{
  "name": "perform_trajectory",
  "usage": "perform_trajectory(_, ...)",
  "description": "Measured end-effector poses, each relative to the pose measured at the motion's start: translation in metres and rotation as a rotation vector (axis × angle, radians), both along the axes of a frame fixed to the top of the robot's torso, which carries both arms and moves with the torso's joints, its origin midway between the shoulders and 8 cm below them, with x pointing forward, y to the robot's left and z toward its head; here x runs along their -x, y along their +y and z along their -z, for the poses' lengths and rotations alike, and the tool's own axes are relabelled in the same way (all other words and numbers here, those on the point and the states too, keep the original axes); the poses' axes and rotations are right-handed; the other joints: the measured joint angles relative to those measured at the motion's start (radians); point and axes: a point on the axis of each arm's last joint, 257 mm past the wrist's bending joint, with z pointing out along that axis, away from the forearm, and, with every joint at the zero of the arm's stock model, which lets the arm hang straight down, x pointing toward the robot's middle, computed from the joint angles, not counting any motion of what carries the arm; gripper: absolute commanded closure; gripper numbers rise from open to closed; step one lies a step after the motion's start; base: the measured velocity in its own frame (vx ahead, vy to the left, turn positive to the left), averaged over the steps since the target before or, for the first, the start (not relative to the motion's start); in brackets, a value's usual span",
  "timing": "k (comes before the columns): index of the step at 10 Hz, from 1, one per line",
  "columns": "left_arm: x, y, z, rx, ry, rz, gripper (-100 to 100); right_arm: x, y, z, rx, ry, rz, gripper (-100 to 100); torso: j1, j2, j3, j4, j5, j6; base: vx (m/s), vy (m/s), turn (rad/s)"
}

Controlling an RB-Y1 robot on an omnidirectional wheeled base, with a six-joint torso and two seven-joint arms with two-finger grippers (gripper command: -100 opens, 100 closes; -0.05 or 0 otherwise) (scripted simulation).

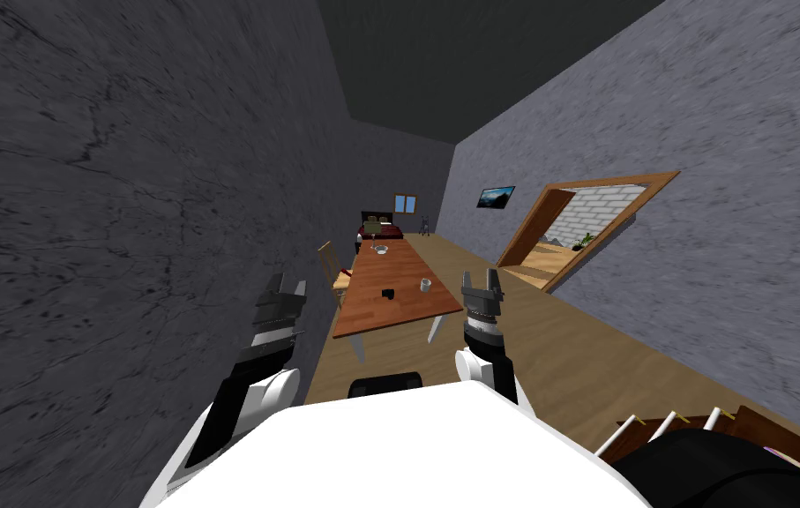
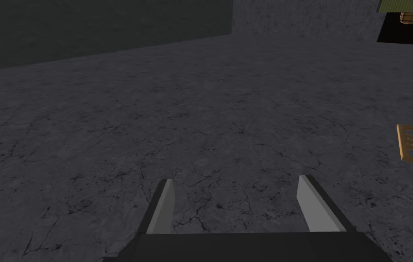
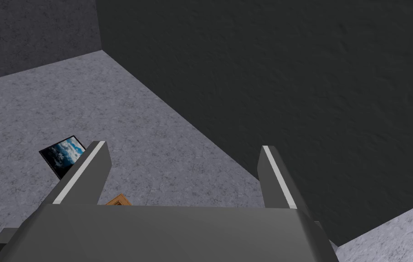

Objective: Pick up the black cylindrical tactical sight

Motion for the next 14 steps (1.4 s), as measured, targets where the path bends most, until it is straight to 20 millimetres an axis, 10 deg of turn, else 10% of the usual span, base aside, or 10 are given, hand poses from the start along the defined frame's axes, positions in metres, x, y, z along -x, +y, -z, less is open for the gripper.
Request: perform_trajectory(14, -0.069, 0.095, 0.107, -0.076, 0.394, -0.17, -100, 0.0, 0.0, 0.0, 0.0, 0.0, 0.0, 0, -0.004, -0.001, -0.001, 0.0, -0.001, 0.0, 0.013, -0.062, -0.038)
